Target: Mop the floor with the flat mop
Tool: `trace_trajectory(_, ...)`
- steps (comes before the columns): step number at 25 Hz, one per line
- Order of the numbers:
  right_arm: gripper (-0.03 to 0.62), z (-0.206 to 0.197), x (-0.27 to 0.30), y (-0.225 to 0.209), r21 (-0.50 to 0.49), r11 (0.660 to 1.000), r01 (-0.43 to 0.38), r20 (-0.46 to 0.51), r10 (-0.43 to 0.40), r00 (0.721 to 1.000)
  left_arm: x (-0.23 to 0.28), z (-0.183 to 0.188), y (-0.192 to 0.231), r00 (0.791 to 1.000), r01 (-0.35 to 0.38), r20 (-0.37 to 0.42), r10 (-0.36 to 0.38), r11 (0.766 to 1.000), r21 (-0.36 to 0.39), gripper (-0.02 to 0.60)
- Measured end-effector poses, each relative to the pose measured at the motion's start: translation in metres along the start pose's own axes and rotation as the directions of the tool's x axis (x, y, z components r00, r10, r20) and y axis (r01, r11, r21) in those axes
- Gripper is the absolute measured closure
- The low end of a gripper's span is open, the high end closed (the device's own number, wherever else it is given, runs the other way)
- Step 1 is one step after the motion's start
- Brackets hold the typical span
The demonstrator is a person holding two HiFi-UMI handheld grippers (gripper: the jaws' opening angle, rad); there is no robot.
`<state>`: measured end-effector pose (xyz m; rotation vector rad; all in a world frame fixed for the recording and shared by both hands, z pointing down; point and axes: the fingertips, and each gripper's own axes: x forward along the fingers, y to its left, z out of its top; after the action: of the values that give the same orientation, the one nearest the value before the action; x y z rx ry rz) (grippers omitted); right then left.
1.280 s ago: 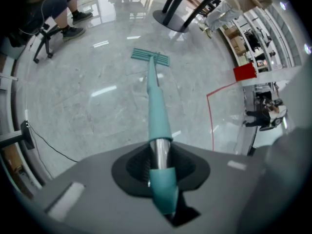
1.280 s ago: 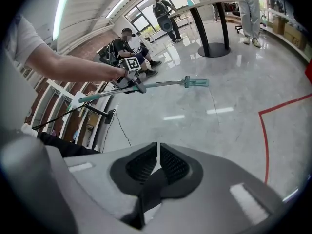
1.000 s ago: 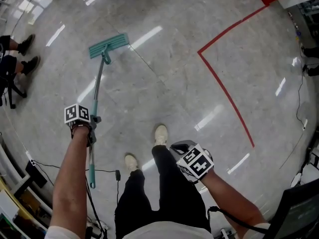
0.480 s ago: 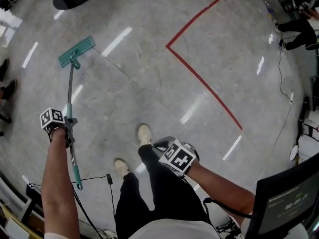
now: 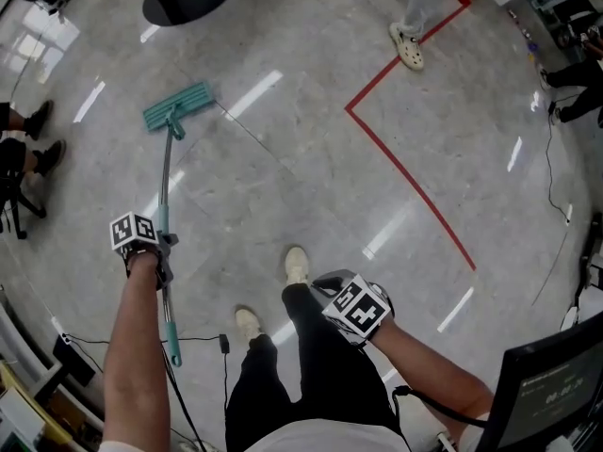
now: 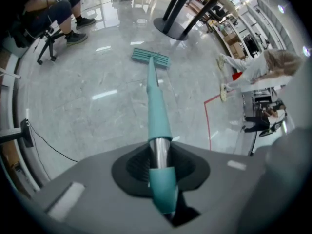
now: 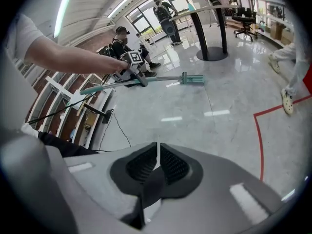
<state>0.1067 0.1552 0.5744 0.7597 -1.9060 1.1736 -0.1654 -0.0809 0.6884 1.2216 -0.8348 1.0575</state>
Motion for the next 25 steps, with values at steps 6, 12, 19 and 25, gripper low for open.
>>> trace_trajectory(6,0.572,0.025,-0.012,0.024,-0.050,0.997,0.055,0.047,-0.053,0.998,-0.038,-0.081,0.024,0.999,0.050,0.000,-0.050,0.998,0.041,0.500)
trace_trajectory(12,0.572,0.244,-0.025,-0.176,-0.005,0.991,0.135,0.120,-0.133,0.984,-0.037,0.164,-0.059,0.997,0.035,-0.069,-0.022,0.982,0.184,0.500)
trace_trajectory(19,0.572,0.265,-0.011,-0.100,-0.028,0.981,0.191,0.158,-0.185,0.970,-0.069,0.124,0.027,0.996,0.007,-0.087,0.016,0.966,0.258,0.500)
trace_trajectory(25,0.572,0.246,-0.043,-0.067,-0.088,0.970,0.228,0.197,-0.207,0.958,-0.086,0.052,0.057,0.995,-0.031,-0.085,0.057,0.960,0.277,0.500)
